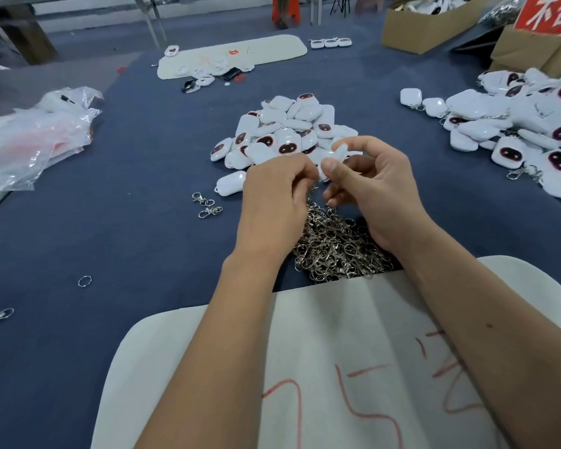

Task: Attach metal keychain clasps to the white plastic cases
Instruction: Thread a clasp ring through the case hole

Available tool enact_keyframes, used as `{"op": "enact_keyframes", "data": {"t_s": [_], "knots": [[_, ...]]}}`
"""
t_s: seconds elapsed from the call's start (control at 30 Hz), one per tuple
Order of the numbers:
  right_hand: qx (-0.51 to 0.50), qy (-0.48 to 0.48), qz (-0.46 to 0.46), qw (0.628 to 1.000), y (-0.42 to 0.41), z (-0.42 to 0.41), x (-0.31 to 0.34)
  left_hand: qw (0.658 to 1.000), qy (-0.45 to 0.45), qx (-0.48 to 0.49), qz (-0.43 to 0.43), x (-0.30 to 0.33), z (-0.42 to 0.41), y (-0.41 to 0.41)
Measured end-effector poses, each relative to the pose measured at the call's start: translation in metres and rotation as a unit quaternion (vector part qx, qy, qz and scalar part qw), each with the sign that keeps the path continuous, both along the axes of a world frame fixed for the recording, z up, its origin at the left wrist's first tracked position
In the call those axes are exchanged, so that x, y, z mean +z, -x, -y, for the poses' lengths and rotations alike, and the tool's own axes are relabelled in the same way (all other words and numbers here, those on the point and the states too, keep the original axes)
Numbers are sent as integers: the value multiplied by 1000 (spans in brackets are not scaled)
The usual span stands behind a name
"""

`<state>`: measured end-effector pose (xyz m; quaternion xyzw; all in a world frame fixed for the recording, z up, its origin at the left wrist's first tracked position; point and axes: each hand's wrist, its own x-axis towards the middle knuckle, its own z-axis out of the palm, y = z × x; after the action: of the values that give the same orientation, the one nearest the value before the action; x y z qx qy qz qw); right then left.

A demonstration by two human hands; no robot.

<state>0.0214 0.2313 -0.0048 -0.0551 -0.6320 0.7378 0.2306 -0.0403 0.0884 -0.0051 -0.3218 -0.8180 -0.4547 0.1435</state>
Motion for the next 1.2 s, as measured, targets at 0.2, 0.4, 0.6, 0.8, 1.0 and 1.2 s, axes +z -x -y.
{"op": "enact_keyframes", "data": {"t_s": [0.2,0.4,0.6,0.8,1.0,1.2], "knots": [[62,152,-32,986,-1,-2,8,905,-304,1,297,8,-23,-18],[51,149,-37,987,1,-1,5,836,-372,-36,403,9,-24,-19],[56,135,-35,989,2,-2,1,920,-286,46,265,9,-20,-16],[47,-16,-34,998,1,0,-4,992,-60,76,76,6,-11,-16],[42,-106,-45,993,1,7,-3,988,-62,102,102,5,-8,-17],[71,114,-41,990,4,0,0,860,-366,15,356,6,-21,-14]]}}
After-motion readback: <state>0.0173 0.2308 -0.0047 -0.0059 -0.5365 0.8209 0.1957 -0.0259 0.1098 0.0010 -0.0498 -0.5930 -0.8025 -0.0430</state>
